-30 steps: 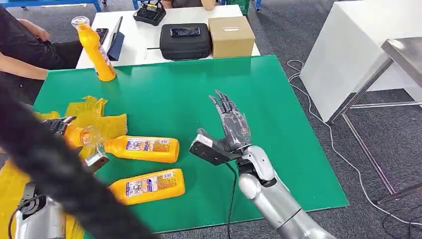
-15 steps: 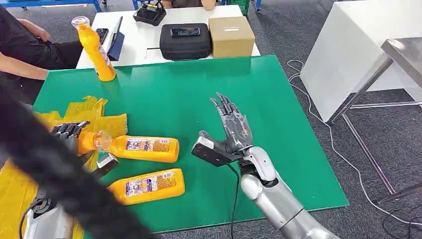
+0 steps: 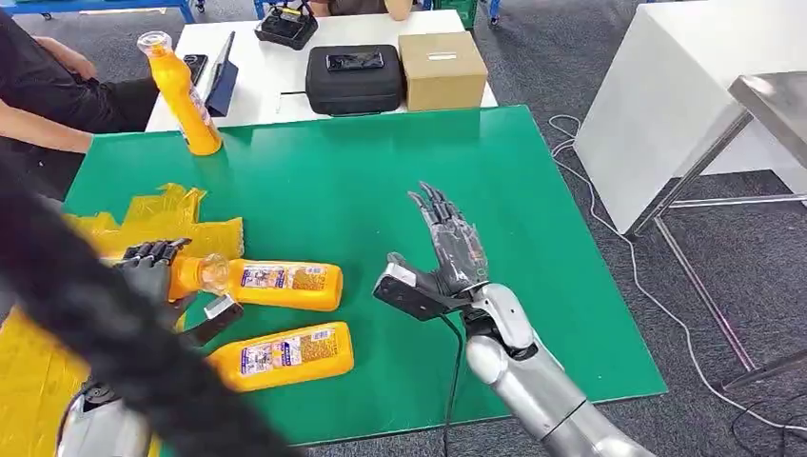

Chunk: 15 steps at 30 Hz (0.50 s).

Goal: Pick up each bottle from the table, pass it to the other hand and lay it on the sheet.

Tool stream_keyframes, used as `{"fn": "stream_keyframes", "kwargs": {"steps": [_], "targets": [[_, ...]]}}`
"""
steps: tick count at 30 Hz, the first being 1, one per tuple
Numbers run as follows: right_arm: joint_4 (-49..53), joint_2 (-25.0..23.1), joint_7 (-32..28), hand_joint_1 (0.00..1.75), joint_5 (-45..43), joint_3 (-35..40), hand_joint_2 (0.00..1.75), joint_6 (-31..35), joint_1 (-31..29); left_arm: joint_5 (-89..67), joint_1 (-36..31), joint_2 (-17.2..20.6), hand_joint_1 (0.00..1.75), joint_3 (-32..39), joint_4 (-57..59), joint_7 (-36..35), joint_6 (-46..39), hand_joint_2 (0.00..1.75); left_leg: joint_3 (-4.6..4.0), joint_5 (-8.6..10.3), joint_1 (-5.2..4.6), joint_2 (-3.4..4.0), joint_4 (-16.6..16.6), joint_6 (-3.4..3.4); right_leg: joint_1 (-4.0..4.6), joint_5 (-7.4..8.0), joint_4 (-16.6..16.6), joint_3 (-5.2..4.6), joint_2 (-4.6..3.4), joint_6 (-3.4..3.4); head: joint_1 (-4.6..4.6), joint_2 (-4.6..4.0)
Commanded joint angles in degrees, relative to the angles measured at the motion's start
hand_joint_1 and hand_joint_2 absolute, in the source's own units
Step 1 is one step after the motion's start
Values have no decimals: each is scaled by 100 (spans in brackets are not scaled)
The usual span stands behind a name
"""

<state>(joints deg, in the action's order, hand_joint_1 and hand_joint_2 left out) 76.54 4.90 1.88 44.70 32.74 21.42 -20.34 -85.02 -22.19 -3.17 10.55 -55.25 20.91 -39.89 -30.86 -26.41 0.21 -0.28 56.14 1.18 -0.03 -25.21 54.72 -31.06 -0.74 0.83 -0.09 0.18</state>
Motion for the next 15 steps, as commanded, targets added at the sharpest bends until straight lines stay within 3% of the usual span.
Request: {"fn": "stream_keyframes", "kwargs": {"steps": [1,2,3,4,15], "targets": [[-335,143,74,0,-147,366,0,4,-166,178,-554,520,175,-881,1669,-367,-11,175,10,2,-2,-5,-7,-5,-2,-2,-3,10,11,0,-2,0],[-336,121,121,0,-90,351,0,94,-116,179,-800,568,143,-976,2427,-324,-11,0,18,3,-2,-5,-12,-8,-1,-2,-7,17,13,0,-2,0],[-304,110,114,0,-80,311,0,79,-81,435,-978,567,0,-960,2964,-142,-11,0,24,4,-3,-12,-14,-9,-3,-3,-8,25,21,-1,0,0],[-342,116,37,0,-77,379,0,-33,-103,974,-1155,572,0,-808,3797,220,321,0,20,5,-2,-14,-13,-7,-2,-2,-8,21,21,-1,0,0],[-383,17,4,0,-37,415,0,-82,-109,1256,-985,666,0,-786,3882,318,409,0,23,-1,-2,15,-12,-5,-3,1,-5,20,-11,0,-2,0]]}}
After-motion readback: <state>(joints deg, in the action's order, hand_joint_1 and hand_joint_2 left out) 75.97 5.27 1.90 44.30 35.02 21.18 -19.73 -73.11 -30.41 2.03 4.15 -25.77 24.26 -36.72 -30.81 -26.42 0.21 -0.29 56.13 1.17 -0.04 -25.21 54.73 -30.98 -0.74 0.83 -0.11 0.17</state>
